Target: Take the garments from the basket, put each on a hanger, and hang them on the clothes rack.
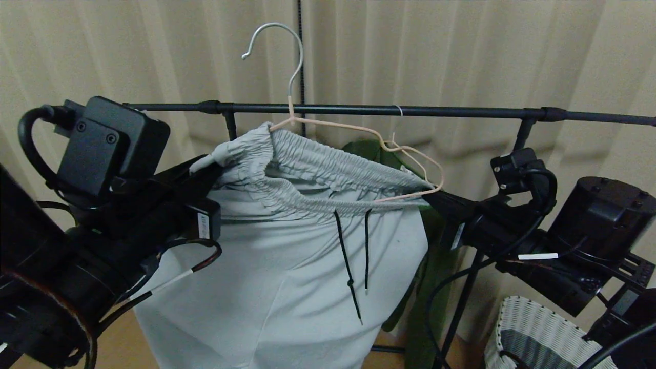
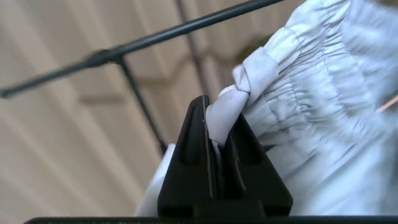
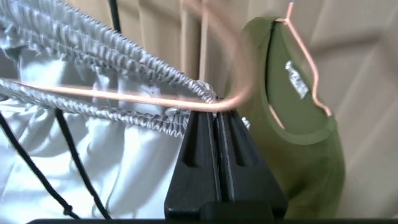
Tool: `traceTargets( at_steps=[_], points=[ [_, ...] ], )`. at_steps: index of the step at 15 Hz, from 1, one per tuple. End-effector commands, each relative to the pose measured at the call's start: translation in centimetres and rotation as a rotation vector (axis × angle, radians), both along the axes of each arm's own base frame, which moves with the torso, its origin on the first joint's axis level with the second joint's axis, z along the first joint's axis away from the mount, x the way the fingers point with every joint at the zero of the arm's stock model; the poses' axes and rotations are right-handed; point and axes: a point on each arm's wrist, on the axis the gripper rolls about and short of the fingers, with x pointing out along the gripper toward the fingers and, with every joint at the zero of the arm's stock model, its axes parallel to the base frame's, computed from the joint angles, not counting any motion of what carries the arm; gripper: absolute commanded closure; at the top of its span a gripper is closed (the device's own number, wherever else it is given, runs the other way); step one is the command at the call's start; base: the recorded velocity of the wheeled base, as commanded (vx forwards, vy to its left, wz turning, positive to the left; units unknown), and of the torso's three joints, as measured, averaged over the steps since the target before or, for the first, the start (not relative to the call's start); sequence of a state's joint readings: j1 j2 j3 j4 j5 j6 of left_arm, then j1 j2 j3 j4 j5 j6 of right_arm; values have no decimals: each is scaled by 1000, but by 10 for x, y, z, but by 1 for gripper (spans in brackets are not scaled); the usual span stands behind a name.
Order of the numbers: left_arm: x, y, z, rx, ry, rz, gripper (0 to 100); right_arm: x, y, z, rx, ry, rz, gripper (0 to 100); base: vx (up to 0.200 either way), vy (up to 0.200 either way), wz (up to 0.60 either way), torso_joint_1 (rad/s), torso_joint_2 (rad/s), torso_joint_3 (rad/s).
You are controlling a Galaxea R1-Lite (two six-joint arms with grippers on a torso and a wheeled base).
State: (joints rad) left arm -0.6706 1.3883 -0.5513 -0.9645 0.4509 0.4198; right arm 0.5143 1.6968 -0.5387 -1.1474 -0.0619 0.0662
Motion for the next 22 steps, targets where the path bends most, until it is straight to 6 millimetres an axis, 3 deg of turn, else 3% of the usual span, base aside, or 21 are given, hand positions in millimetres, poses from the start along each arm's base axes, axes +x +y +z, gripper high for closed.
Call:
traceTargets(
  at_steps=[1, 9, 14, 22],
  points=[
    [3, 12, -11, 61, -2, 59, 100, 3, -4, 0, 0, -1, -17, 100, 0, 0, 0, 0, 0, 0],
    [14, 31, -26, 159, 4, 167, 100, 5, -4, 3, 2, -11, -20, 100, 0, 0, 0, 0, 0, 0],
    [8, 34, -40, 207, 48, 162, 100, 5, -2, 8, 5, -23, -9, 100, 0, 0, 0, 0, 0, 0],
    [-5, 34, -63, 340, 88, 104, 100, -8, 32, 23, -134, -15, 123, 100, 0, 0, 0, 0, 0, 0]
  ],
)
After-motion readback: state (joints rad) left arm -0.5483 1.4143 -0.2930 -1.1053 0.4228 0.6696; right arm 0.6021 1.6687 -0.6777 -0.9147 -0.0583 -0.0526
